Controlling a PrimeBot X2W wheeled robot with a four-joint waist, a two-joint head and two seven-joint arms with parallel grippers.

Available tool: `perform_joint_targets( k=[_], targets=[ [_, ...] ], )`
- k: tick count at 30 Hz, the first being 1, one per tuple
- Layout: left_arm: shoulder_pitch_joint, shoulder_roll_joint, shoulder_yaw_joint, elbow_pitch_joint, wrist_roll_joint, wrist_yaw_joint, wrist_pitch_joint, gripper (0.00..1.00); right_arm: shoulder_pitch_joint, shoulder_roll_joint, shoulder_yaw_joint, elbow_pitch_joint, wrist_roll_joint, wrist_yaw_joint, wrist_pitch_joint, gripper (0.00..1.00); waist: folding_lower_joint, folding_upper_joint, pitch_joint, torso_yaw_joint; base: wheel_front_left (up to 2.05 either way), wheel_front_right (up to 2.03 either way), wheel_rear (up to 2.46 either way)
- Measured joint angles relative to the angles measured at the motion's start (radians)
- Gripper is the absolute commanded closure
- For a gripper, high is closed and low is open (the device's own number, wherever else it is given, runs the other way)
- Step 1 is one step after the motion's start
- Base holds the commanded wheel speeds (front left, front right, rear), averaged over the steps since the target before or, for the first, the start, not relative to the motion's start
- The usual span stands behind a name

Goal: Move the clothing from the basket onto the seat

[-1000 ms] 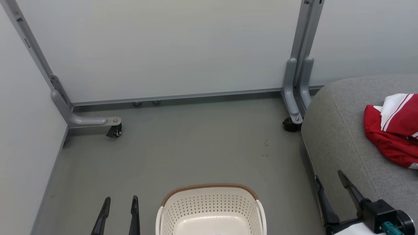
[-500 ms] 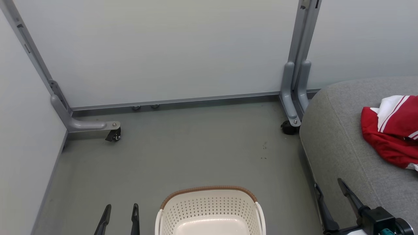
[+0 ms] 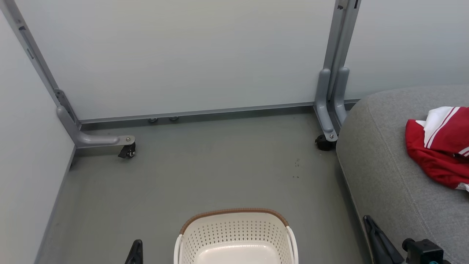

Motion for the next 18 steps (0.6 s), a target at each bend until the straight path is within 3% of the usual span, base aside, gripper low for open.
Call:
perform_joint_targets(
  k=[18],
  targets=[
    [-0.091, 0.013, 0.028, 0.048, -0.368, -0.017, 0.071, 1.00, -0.068, -0.005, -0.021, 0.035, 0.367, 0.000, 0.081, 1.00, 0.0000, 0.0000, 0.019, 0.000, 0.00, 0.00, 0.00]
  ],
)
